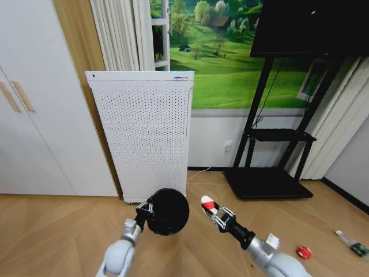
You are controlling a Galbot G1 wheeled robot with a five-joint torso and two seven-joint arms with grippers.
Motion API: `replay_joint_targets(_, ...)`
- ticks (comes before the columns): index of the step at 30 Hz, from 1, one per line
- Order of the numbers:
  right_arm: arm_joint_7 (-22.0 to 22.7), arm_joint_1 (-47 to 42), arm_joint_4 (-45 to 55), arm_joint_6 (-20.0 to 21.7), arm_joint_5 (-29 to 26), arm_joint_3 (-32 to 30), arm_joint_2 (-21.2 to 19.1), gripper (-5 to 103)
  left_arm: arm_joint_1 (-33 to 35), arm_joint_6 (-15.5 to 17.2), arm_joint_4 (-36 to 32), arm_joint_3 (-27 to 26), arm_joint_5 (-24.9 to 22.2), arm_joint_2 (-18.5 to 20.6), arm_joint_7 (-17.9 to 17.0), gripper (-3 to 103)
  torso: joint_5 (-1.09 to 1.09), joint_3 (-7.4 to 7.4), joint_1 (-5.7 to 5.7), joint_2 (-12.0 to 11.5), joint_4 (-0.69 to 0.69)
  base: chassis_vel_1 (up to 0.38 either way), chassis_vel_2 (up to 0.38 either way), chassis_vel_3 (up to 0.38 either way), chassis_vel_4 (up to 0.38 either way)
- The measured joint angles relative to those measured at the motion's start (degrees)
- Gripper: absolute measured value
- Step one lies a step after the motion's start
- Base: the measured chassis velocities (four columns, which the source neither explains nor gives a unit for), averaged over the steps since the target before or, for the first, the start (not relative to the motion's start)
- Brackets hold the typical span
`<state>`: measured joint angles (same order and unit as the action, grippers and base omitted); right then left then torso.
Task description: Pick up the trash bin and place the garbage on the floor into it.
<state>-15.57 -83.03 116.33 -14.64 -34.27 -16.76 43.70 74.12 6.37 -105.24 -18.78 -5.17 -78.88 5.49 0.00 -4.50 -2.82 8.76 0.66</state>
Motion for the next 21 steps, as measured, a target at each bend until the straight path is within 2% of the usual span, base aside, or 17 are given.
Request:
replay_joint_targets(1,-0.1,2.5,-2.0,-0.2,0.1,3.0,0.5,34,-0.9,0.1,0.9,1.2,0.3,-0.8,0.0,4,0.0,0.0,0.0,0.0,0.01,0.0,0.0,0.0,0.0)
replay_joint_targets(5,-0.3,4.7,-4.1,-0.4,0.3,6.1,1.3,34,-2.0,0.1,2.1,2.2,0.5,-1.7,-0.2,4,0.01,0.0,0.0,0.0,0.02,0.0,0.0,0.0,0.0)
replay_joint_targets(11,-0.8,12.7,-10.4,-1.4,1.8,14.4,4.9,34,-3.6,-0.4,6.3,4.2,1.9,-3.9,-0.2,4,0.01,0.0,0.0,0.0,0.01,0.0,0.0,0.0,0.0)
replay_joint_targets(16,-0.2,17.9,-12.9,-1.2,2.0,18.4,6.6,34,-3.8,-0.8,7.2,4.9,2.7,-5.1,-0.2,4,0.0,0.0,-0.01,0.0,0.0,0.0,0.0,0.0,0.0)
replay_joint_targets(21,-0.1,19.3,-14.0,-1.1,2.0,19.4,6.8,34,-3.8,-0.8,7.2,5.0,2.9,-5.3,-0.1,4,0.0,0.0,-0.01,0.0,0.02,0.0,0.0,0.0,0.0)
